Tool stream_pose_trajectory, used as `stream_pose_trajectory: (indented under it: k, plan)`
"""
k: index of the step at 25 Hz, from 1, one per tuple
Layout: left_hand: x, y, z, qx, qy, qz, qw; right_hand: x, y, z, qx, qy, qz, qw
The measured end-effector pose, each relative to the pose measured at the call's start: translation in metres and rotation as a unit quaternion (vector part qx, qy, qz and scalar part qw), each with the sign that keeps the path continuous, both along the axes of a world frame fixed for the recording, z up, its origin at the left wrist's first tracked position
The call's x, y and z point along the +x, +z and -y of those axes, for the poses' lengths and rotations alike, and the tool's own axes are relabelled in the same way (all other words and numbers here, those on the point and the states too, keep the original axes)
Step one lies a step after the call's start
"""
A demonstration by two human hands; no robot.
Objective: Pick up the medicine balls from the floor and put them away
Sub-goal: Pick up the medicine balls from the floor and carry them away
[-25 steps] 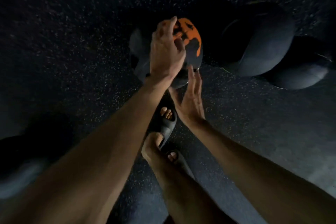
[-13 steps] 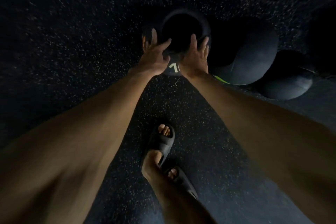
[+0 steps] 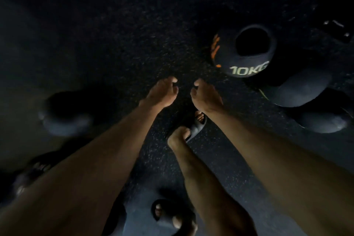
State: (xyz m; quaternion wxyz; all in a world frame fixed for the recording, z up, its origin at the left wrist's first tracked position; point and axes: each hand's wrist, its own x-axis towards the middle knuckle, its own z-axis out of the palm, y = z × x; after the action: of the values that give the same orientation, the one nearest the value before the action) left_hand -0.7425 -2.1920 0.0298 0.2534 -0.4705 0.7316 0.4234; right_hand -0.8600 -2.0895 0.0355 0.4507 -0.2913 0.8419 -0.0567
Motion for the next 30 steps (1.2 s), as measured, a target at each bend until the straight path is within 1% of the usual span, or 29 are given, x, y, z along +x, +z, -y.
stream_pose_trajectory:
  k: [1,2,4,5,6,8,9,12,15,17,19,22,25,27,30]
  plan:
    - [0.041,0.013,-0.009,0.002,0.020,0.011,1.000,0.026,0.012,0.001,0.020,0.032,0.025,0.999]
    - [0.063,0.017,-0.020,0.003,0.027,0.014,1.000,0.038,0.016,-0.003,0.040,0.048,0.029,0.998]
    - [0.184,0.055,-0.058,0.029,0.100,0.054,0.993,0.130,0.057,-0.012,0.075,0.161,0.060,0.982]
    - [0.193,0.056,-0.065,0.041,0.087,0.063,0.993,0.135,0.060,-0.017,0.087,0.173,0.058,0.979]
    - [0.225,0.067,-0.081,0.045,0.101,0.079,0.991,0.165,0.074,-0.024,0.102,0.211,0.057,0.970]
    - [0.330,0.106,-0.135,0.041,0.163,0.085,0.982,0.263,0.112,-0.055,0.106,0.318,0.060,0.940]
    - [0.367,0.122,-0.157,0.032,0.190,0.080,0.978,0.298,0.127,-0.069,0.101,0.353,0.054,0.929]
    - [0.476,0.176,-0.241,-0.006,0.295,0.052,0.954,0.402,0.167,-0.125,0.081,0.428,0.065,0.898]
    - [0.576,0.220,-0.334,-0.042,0.397,0.035,0.916,0.494,0.200,-0.193,0.060,0.482,0.088,0.870]
    - [0.626,0.236,-0.389,-0.042,0.432,0.024,0.901,0.542,0.214,-0.233,0.051,0.507,0.096,0.855]
    - [0.658,0.244,-0.426,-0.014,0.461,0.020,0.887,0.576,0.221,-0.258,0.036,0.516,0.109,0.849]
    - [0.697,0.244,-0.451,0.007,0.466,0.019,0.885,0.629,0.218,-0.277,0.025,0.527,0.116,0.841]
    - [0.722,0.233,-0.450,0.012,0.446,0.034,0.895,0.669,0.206,-0.278,0.026,0.501,0.135,0.855]
    - [0.735,0.221,-0.446,0.005,0.414,0.031,0.910,0.687,0.195,-0.278,0.028,0.482,0.132,0.866]
    - [0.752,0.197,-0.441,0.034,0.365,0.045,0.929,0.703,0.175,-0.281,0.032,0.422,0.116,0.899]
